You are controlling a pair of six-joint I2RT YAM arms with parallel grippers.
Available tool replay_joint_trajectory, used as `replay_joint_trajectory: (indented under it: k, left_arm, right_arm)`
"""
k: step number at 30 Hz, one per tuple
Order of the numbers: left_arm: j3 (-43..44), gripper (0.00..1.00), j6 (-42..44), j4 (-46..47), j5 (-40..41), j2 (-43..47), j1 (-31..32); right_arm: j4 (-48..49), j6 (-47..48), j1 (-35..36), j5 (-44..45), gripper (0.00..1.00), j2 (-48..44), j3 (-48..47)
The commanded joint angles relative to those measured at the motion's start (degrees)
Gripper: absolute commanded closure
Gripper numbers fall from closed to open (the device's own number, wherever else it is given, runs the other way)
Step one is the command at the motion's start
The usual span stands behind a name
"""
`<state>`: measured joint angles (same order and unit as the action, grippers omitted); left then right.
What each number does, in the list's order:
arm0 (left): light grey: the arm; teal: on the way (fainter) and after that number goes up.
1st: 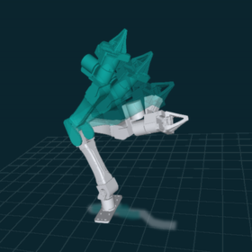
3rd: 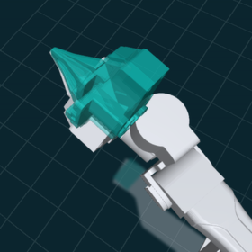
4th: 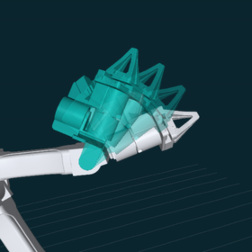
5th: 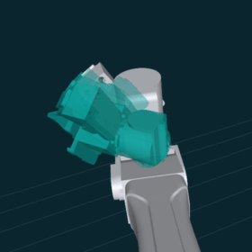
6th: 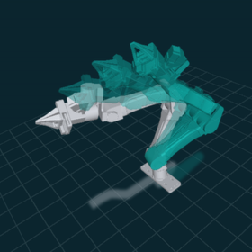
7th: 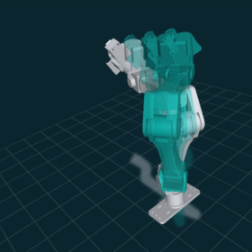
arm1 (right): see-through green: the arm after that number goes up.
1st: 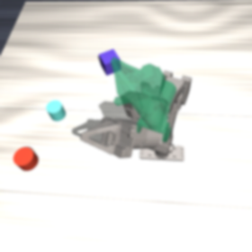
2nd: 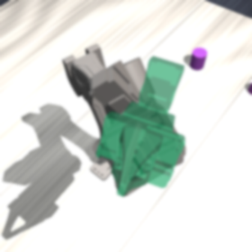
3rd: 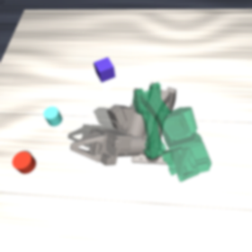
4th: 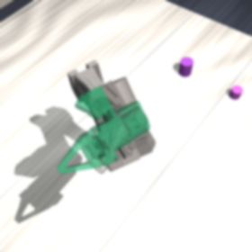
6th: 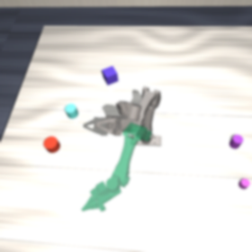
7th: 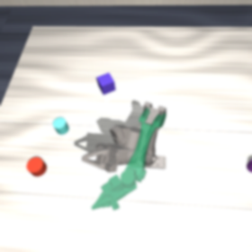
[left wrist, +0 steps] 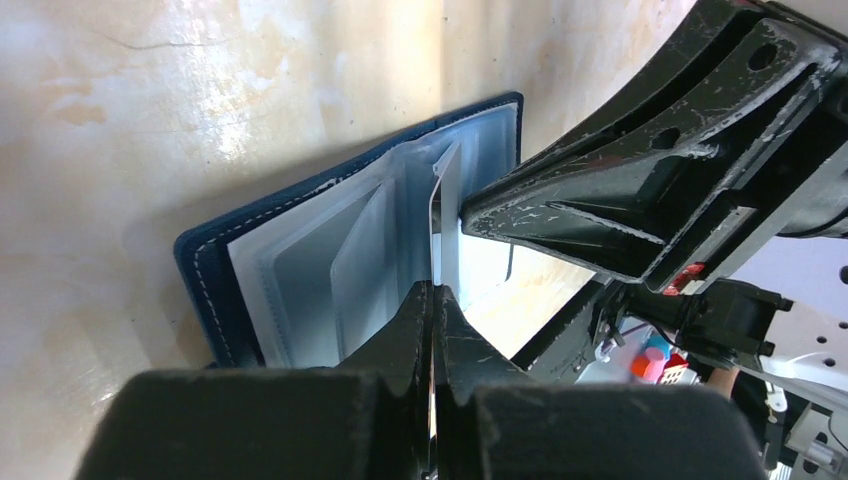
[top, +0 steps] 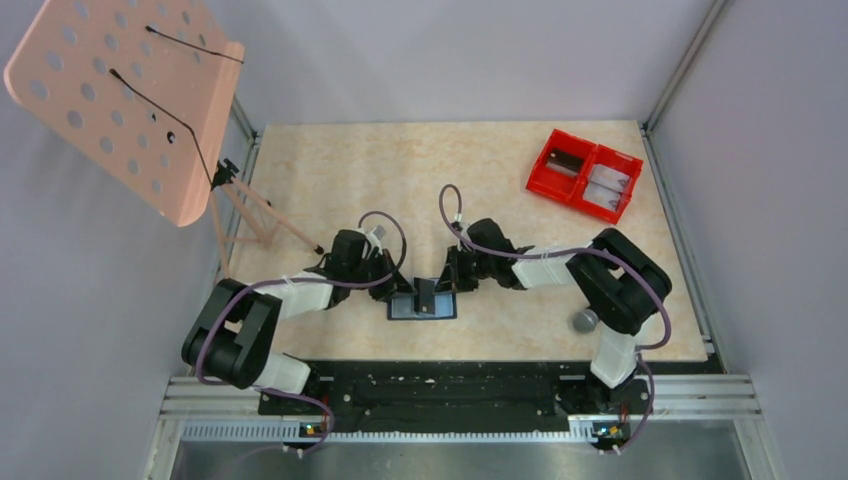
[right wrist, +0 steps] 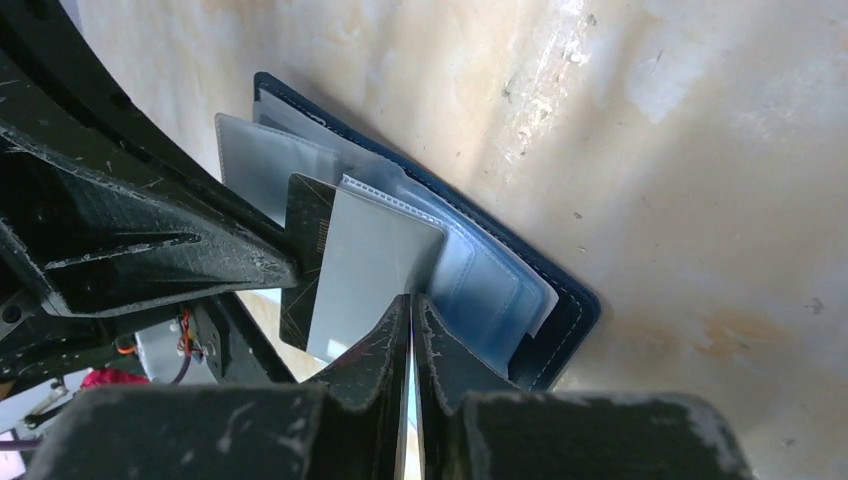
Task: Take the credit cards out of the card holder
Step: Remove the credit card from the card holder.
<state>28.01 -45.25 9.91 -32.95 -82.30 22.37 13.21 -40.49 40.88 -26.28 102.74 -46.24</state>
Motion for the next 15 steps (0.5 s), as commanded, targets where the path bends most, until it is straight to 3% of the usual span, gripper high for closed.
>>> replay_joint_trajectory:
  k: [1, 6, 15]
  left_arm:
    - [3.20, 1.00, 2.74, -4.74, 2.68, 0.18, -0.29]
    - [4.41, 1.00, 3.75, -9.63, 5.66, 2.18, -1.31]
    - [6.49, 1.00, 6.28, -17.78, 7.98, 6.51, -3.78]
  right_arm:
    - [-3.93, 2.16, 0.34, 3.42, 0.96, 1.98, -2.70]
    - [-7.19, 3.10, 0.15, 7.67, 0.98, 2.14, -1.70]
    - [-6.33, 3.80, -1.07, 7.58, 0.99, 0.11, 0.27]
